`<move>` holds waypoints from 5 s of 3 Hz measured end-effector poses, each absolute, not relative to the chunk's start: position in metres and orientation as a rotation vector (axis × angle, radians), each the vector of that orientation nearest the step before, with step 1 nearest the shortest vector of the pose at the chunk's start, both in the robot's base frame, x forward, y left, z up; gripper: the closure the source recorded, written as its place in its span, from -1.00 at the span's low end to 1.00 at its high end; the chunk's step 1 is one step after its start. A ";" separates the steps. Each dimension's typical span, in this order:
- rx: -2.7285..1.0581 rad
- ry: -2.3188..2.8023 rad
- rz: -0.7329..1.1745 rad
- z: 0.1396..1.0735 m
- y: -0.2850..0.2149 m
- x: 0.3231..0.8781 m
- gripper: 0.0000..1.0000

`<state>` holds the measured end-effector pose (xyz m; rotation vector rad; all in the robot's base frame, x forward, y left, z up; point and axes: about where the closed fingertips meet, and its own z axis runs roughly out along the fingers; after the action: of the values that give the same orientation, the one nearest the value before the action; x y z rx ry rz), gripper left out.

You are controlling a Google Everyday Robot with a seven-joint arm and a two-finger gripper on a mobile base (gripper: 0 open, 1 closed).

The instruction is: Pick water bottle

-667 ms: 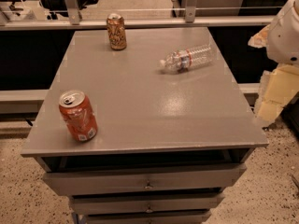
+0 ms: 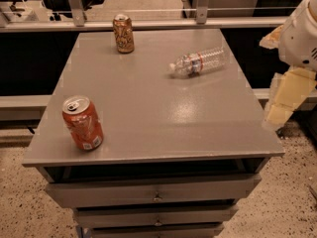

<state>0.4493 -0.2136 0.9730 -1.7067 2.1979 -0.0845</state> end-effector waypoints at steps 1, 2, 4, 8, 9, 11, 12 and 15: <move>-1.659 2.086 -0.041 0.965 -0.204 0.499 -1.00; -1.601 1.983 -0.038 0.960 -0.199 0.562 -1.00; -1.547 1.848 -0.016 0.942 -0.190 0.667 -1.00; -1.772 1.934 0.054 0.858 -0.155 0.741 -0.53; -1.792 1.968 0.072 0.852 -0.154 0.743 -0.05; -1.795 1.976 0.101 0.864 -0.157 0.734 0.89; -1.758 1.927 0.157 0.893 -0.154 0.714 1.00; -1.537 1.721 0.507 0.963 -0.106 0.634 1.00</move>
Offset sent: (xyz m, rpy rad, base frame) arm 0.1958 0.0174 -0.0146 0.2547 -0.2989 0.0652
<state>0.6337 -0.1060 0.9632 -1.5373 1.7210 0.5071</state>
